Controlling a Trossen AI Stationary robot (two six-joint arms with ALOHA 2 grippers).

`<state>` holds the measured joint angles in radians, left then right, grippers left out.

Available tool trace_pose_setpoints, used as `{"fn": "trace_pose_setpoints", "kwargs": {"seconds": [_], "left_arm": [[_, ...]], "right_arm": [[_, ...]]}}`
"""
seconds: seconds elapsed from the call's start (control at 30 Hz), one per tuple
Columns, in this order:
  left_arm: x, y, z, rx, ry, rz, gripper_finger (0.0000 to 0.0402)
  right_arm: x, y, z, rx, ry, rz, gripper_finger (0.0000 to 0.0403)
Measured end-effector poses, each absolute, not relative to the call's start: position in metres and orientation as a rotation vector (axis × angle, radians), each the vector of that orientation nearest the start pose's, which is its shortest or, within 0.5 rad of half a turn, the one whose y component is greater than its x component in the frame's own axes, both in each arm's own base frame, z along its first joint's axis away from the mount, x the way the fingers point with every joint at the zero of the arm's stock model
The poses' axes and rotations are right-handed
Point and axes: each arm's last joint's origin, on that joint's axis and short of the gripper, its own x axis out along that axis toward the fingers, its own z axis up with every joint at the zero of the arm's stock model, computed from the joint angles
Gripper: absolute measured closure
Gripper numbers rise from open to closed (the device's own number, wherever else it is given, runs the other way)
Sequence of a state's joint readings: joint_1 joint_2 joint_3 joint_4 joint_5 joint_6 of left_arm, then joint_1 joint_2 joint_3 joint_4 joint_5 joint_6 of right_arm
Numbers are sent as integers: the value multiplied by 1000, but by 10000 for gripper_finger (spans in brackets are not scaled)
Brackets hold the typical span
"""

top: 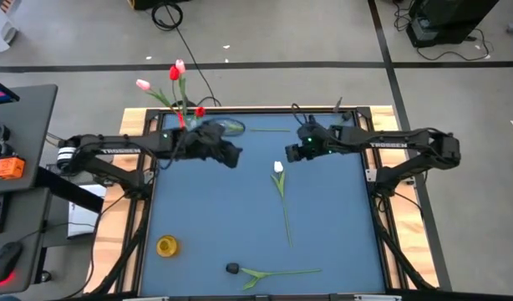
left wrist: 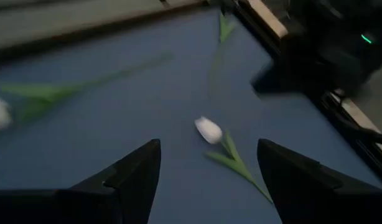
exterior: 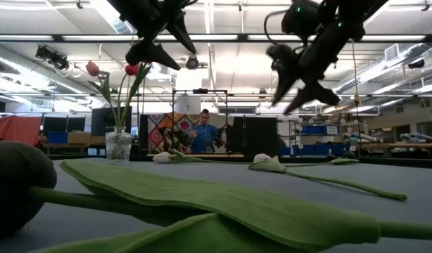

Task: Sort flowers into vase by color
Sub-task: Put the top black tulip into the yellow vase

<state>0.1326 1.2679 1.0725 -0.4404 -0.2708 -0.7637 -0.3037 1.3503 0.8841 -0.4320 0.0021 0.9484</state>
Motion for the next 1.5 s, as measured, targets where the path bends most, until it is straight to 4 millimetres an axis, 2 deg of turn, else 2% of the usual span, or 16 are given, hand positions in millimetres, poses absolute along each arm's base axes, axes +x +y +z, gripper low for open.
{"fn": "trace_pose_setpoints", "kwargs": {"seconds": [0.13, 0.3, 0.47, 0.63, 0.8, 0.97, 1.27, 1.5], "left_arm": [[277, 23, 300, -721, 502, 576, 130], [287, 2, 286, -696, 563, 559, 130], [293, -5, 277, -673, 601, 560, 130], [293, -3, 275, -655, 614, 566, 130], [292, -3, 275, -597, 617, 576, 130], [292, 2, 275, -577, 619, 583, 130], [292, 13, 275, -590, 610, 615, 130], [292, 11, 275, -605, 625, 585, 130]], "right_arm": [[251, -103, 216, 1070, 678, -889, 242], [239, -136, 204, 1160, 653, -1040, 243], [210, -172, 194, 1310, 625, -1246, 243], [173, -199, 190, 1382, 620, -1428, 243], [150, -212, 189, 1442, 593, -1527, 251], [139, -222, 188, 1501, 517, -1590, 265], [142, -237, 153, 1636, 571, -1615, 272], [143, -241, 148, 1654, 547, -1693, 273]]}}
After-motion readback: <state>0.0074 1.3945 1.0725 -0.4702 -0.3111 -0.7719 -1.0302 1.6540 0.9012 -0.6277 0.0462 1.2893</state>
